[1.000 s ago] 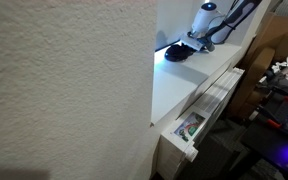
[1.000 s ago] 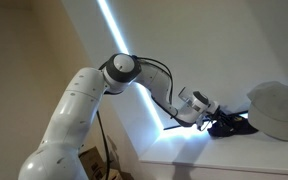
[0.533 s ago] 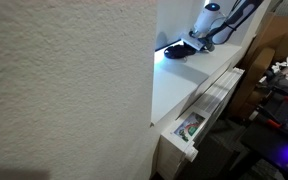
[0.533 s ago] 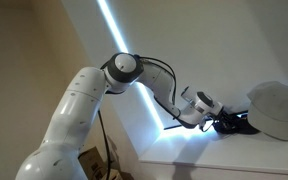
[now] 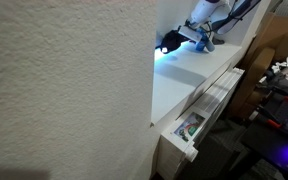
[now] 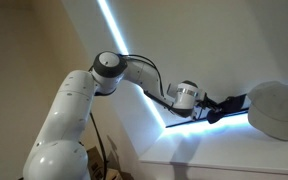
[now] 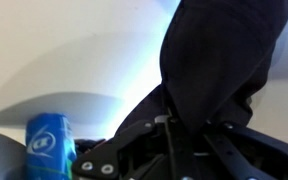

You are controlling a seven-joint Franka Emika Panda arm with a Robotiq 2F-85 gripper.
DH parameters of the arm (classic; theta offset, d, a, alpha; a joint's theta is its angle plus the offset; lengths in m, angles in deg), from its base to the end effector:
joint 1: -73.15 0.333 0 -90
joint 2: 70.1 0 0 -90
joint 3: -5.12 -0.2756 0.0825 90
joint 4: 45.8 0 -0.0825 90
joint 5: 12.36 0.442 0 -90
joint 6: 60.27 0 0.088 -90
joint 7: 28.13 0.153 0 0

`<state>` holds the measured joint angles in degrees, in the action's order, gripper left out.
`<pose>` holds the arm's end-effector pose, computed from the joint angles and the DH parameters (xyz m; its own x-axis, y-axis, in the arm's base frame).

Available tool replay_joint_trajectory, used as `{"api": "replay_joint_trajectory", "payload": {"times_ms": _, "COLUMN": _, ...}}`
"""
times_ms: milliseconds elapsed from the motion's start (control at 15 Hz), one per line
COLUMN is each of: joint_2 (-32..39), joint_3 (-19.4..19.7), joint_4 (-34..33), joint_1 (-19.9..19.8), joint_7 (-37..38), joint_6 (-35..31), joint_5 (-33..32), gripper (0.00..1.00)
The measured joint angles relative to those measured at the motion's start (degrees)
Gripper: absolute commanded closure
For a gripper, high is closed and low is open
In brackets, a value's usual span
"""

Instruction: Move the black cap to the left

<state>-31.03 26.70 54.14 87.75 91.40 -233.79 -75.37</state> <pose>0.7275 -0.0154 0.1304 0.3355 -0.7269 0.5993 -0.7023 -0.6169 -0.3552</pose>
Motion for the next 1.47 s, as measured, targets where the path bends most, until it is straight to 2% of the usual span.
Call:
{"api": "replay_joint_trajectory", "payload": {"times_ms": 200, "joint_2": -7.1, "joint_3": 5.1, "joint_4": 1.1, "joint_1": 7.7, "joint_7": 4.0, "joint_6": -0.8, "joint_5": -9.6, "gripper": 0.99}}
{"api": "replay_joint_trajectory", "payload": {"times_ms": 400, "joint_2": -14.3, "joint_3": 4.3, "joint_4": 4.9, "joint_1": 12.3, "joint_7": 2.3, "joint_6": -3.3, "joint_5": -13.6, "gripper": 0.99}}
{"api": "replay_joint_trajectory", "payload": {"times_ms": 600, "joint_2": -18.1, "joint_3": -2.3, "joint_4": 9.5, "joint_1": 13.5, "joint_7": -6.3, "joint_6": -3.8, "joint_5": -8.3, "gripper": 0.99}}
{"api": "replay_joint_trajectory", "payload": {"times_ms": 867, "joint_2": -16.2, "joint_3": -14.1, "joint_4": 12.1, "joint_1": 12.2, "joint_7": -21.9, "joint_6": -3.6, "joint_5": 5.3, "gripper": 0.99}}
{"api": "replay_joint_trajectory", "payload": {"times_ms": 933, "joint_2": -14.9, "joint_3": -18.0, "joint_4": 12.2, "joint_1": 10.9, "joint_7": -26.3, "joint_6": -3.3, "joint_5": 8.8, "gripper": 0.99}}
{"api": "replay_joint_trajectory", "payload": {"times_ms": 1000, "joint_2": -13.4, "joint_3": -22.1, "joint_4": 12.1, "joint_1": 9.0, "joint_7": -30.7, "joint_6": -2.5, "joint_5": 11.9, "gripper": 0.70}}
{"api": "replay_joint_trajectory", "payload": {"times_ms": 1067, "joint_2": -11.9, "joint_3": -26.5, "joint_4": 12.0, "joint_1": 6.8, "joint_7": -35.0, "joint_6": -1.2, "joint_5": 14.9, "gripper": 0.93}}
{"api": "replay_joint_trajectory", "payload": {"times_ms": 1200, "joint_2": -8.7, "joint_3": -34.4, "joint_4": 11.2, "joint_1": 2.2, "joint_7": -42.5, "joint_6": 3.2, "joint_5": 20.2, "gripper": 0.80}}
{"api": "replay_joint_trajectory", "payload": {"times_ms": 1333, "joint_2": -7.3, "joint_3": -36.3, "joint_4": 10.3, "joint_1": 0.7, "joint_7": -44.0, "joint_6": 3.6, "joint_5": 20.8, "gripper": 0.70}}
{"api": "replay_joint_trajectory", "payload": {"times_ms": 1467, "joint_2": -7.2, "joint_3": -36.4, "joint_4": 10.0, "joint_1": 0.2, "joint_7": -44.3, "joint_6": 3.6, "joint_5": 20.8, "gripper": 0.70}}
